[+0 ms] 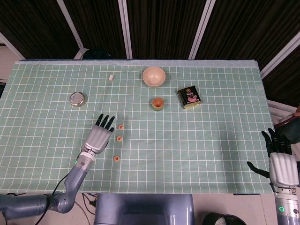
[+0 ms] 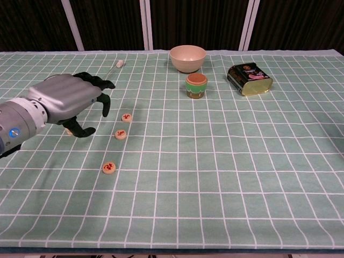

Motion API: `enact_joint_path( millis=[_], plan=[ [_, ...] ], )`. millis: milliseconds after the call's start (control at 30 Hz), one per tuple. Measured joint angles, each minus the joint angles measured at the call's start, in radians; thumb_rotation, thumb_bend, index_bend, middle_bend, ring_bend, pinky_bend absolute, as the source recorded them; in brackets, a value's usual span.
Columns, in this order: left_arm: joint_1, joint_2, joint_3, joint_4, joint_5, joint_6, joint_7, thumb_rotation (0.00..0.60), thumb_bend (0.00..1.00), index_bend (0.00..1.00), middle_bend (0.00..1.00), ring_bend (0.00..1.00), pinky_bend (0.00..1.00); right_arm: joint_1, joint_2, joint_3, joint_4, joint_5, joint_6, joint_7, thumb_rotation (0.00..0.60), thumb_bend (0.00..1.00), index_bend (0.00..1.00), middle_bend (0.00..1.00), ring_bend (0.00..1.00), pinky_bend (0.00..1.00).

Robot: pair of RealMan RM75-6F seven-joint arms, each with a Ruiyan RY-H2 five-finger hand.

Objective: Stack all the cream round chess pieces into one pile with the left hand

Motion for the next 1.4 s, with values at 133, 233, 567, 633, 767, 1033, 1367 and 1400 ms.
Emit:
enact_joint_path(
  millis=[133, 233, 567, 633, 767, 1033, 1367, 1400],
  plan=[
    [-0.015, -0.032, -0.004, 0.015, -0.008, -0.001, 0.027, 0.600, 0.32, 0.43, 0.04, 0.00, 0.00, -0.001, 0.001, 0.000, 0.000, 0.001, 0.000, 0.003, 0.600, 0.23, 0.09, 0.01, 0.00, 0.00],
    [-0.027, -0.053, -0.010, 0.036, -0.029, -0.007, 0.043, 0.600, 0.32, 0.43, 0.04, 0.00, 0.00, -0.001, 0.002, 0.001, -0.001, 0.002, 0.000, 0.006, 0.600, 0.23, 0.09, 0.01, 0.00, 0.00],
    [-0.059, -0.110, -0.029, 0.109, -0.075, -0.038, 0.053, 0.600, 0.32, 0.44, 0.04, 0.00, 0.00, 0.000, 0.002, 0.002, -0.003, 0.008, -0.005, 0.005, 0.600, 0.23, 0.09, 0.01, 0.00, 0.00],
    [-0.067, -0.124, -0.033, 0.128, -0.081, -0.045, 0.052, 0.600, 0.32, 0.44, 0.04, 0.00, 0.00, 0.001, 0.002, 0.002, -0.003, 0.008, -0.006, 0.004, 0.600, 0.23, 0.09, 0.01, 0.00, 0.00],
    [-0.076, -0.139, -0.031, 0.145, -0.088, -0.050, 0.056, 0.600, 0.32, 0.44, 0.04, 0.00, 0.00, 0.001, 0.002, 0.003, -0.003, 0.011, -0.007, 0.003, 0.600, 0.23, 0.09, 0.01, 0.00, 0.00],
    [-0.082, -0.152, -0.023, 0.154, -0.087, -0.044, 0.059, 0.600, 0.32, 0.48, 0.04, 0.00, 0.00, 0.000, 0.002, 0.004, -0.004, 0.013, -0.005, 0.004, 0.600, 0.23, 0.09, 0.01, 0.00, 0.00],
    [-0.089, -0.158, -0.019, 0.156, -0.099, -0.031, 0.087, 0.600, 0.32, 0.49, 0.04, 0.00, 0.00, 0.000, 0.002, 0.005, -0.005, 0.015, -0.005, 0.004, 0.600, 0.23, 0.09, 0.01, 0.00, 0.00],
    [-0.090, -0.159, -0.019, 0.156, -0.101, -0.030, 0.089, 0.600, 0.32, 0.49, 0.04, 0.00, 0.00, 0.000, 0.002, 0.005, -0.005, 0.015, -0.005, 0.004, 0.600, 0.23, 0.09, 0.01, 0.00, 0.00]
  ],
)
